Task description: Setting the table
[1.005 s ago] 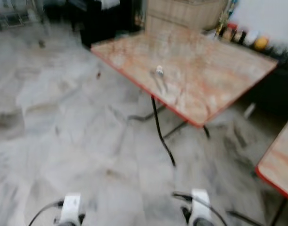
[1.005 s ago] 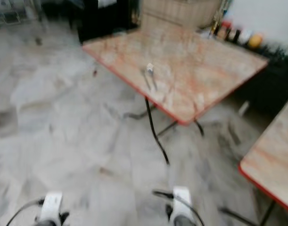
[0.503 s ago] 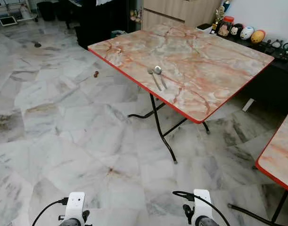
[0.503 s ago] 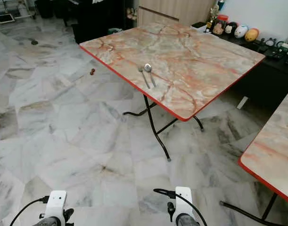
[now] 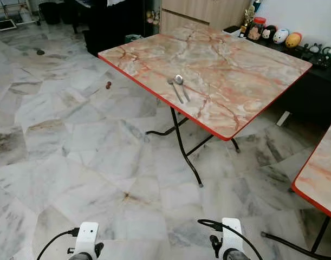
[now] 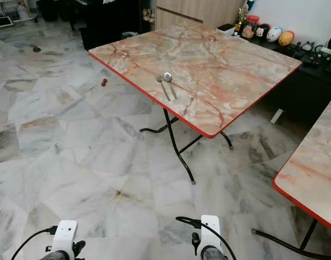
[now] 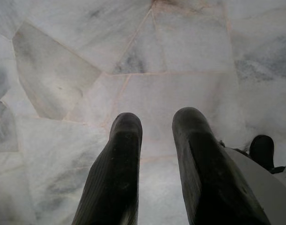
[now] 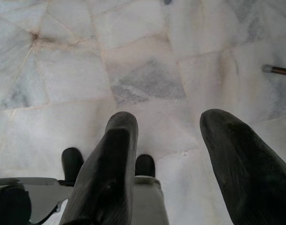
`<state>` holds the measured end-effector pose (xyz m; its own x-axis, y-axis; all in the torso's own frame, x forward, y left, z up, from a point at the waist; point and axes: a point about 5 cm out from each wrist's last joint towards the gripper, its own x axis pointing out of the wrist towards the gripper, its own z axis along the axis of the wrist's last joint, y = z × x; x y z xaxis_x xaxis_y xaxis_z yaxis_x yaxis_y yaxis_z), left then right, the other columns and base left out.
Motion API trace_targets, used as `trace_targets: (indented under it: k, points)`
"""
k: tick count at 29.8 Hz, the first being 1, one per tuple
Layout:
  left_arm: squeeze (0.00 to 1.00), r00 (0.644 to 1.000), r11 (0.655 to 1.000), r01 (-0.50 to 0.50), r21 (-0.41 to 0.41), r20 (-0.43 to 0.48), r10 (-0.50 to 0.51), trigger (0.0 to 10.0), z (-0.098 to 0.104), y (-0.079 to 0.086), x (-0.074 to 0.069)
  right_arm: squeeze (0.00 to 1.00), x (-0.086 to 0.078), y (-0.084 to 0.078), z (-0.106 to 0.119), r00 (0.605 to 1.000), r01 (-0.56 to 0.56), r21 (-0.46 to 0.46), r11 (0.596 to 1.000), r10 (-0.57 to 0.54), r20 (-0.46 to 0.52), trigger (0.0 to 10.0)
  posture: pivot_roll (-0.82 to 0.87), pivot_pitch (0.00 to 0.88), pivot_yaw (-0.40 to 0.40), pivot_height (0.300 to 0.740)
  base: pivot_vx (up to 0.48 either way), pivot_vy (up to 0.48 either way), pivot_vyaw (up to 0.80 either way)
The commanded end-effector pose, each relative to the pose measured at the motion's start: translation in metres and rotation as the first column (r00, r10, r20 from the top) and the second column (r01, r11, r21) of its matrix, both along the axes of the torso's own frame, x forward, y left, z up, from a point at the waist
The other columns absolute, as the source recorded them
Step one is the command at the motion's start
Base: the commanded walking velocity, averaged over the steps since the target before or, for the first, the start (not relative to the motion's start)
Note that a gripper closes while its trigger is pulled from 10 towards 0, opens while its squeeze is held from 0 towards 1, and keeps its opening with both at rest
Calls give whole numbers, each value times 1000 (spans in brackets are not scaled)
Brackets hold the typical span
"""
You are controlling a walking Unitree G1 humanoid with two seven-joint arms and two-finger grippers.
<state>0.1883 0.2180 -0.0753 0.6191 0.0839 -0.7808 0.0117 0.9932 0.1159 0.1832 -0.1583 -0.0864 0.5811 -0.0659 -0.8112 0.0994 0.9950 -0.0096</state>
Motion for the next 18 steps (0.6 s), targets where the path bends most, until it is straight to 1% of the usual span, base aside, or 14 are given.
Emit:
trace_targets:
  k: [1,4,9,14,18]
  points:
    - [0,999,999,31,9,7,-31,10000,2,1,2,0,0,0,0,1000,25,2,1000,-25,3,10000,38,0,-8,740,0,0,0]
    - [0,999,999,40,22,16,-40,10000,6,6,8,0,-1,4,0,999,39,7,999,-39,3,10000,41,0,6,740,0,0,0]
    - [0,998,998,55,41,21,-56,10000,10,14,12,0,-1,8,0,999,41,16,999,-41,5,10000,39,0,5,740,0,0,0]
    - [0,998,997,63,36,26,-64,10000,11,14,15,0,0,9,0,1000,29,18,999,-29,9,10000,32,0,-7,740,0,0,0]
    - [0,998,998,68,15,12,-68,10000,9,11,12,0,0,7,0,1000,19,12,1000,-19,16,10000,27,0,-11,740,0,0,0]
